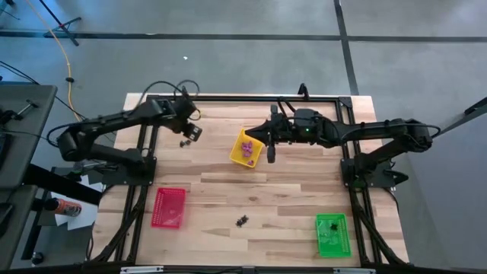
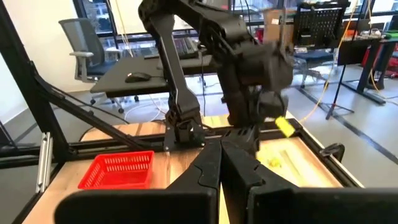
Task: Sort Halloween decoration
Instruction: Put the black spider toy into the green bin
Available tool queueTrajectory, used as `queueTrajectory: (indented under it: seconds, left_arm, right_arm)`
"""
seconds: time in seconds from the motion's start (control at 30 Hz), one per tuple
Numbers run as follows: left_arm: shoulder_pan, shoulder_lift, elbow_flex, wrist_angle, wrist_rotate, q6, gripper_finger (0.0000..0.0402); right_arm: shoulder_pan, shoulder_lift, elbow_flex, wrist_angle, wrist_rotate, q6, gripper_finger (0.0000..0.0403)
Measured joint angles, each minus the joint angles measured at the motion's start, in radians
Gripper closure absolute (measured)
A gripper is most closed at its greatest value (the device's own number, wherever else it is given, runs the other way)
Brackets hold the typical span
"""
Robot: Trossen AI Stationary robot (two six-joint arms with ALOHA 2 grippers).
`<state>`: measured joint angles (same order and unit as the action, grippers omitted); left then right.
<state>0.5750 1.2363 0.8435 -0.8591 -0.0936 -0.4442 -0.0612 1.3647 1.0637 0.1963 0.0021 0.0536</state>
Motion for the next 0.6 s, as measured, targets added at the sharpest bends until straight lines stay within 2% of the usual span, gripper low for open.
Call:
queueTrajectory:
  seconds: [0.1, 0.17, 0.6]
  left_arm:
    - [0.006, 0.053, -0.054, 0.027, 0.070, -0.009, 0.0252]
    - [0.007, 0.081, -0.085, 0.052, 0.077, -0.016, 0.0252]
    - [0.007, 0.157, -0.173, 0.216, 0.002, -0.026, 0.0253]
  right_arm:
    - [0.000, 0.000, 0.000, -0.010, 0.000, 0.001, 0.0402]
    - [0.000, 0.000, 0.000, -0.005, 0.007, 0.001, 0.0402]
    - [0.000, 0.000, 0.000, -0.005, 0.014, 0.029, 0.0402]
